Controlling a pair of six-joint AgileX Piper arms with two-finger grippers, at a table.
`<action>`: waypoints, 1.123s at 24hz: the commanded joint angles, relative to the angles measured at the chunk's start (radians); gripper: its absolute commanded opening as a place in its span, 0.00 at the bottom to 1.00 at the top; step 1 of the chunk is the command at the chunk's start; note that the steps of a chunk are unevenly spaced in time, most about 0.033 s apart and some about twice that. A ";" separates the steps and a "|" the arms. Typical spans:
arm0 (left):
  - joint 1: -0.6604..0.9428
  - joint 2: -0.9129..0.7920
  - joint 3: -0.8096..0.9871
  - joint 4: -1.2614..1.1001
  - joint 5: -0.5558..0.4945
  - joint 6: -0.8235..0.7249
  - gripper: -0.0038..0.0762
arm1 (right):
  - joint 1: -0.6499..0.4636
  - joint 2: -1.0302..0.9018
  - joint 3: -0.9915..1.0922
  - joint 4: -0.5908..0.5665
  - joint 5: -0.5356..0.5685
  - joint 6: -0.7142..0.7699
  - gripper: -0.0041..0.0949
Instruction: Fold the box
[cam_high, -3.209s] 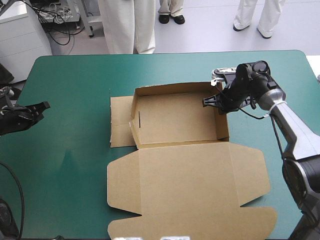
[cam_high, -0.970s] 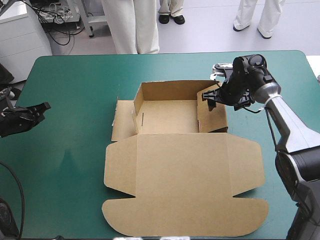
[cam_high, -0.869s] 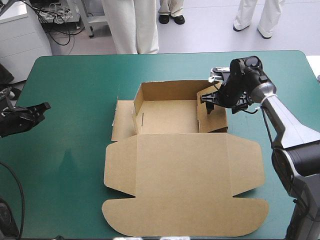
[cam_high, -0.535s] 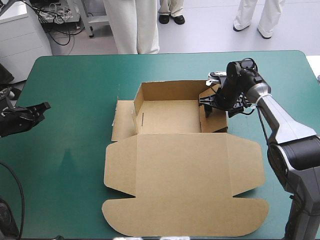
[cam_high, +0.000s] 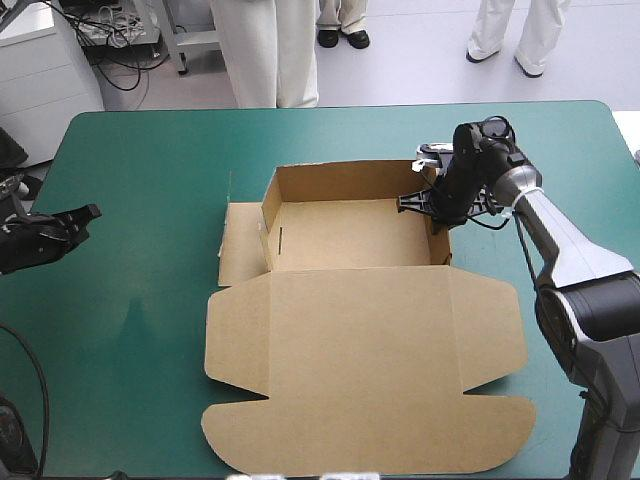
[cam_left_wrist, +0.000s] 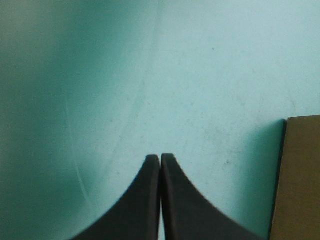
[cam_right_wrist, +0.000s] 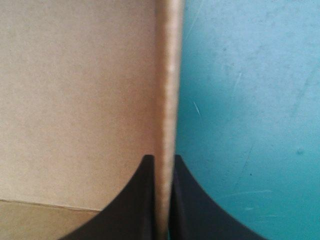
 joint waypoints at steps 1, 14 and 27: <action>0.003 -0.034 -0.023 -0.037 -0.036 -0.007 0.03 | -0.003 -0.109 -0.035 0.020 0.015 -0.026 0.02; 0.003 -0.034 -0.023 -0.021 -0.016 -0.004 0.03 | -0.003 -0.492 -0.066 0.083 -0.007 -0.184 0.02; 0.003 -0.034 -0.023 -0.042 0.053 0.150 0.18 | -0.003 -0.483 -0.066 0.138 -0.083 -0.179 0.02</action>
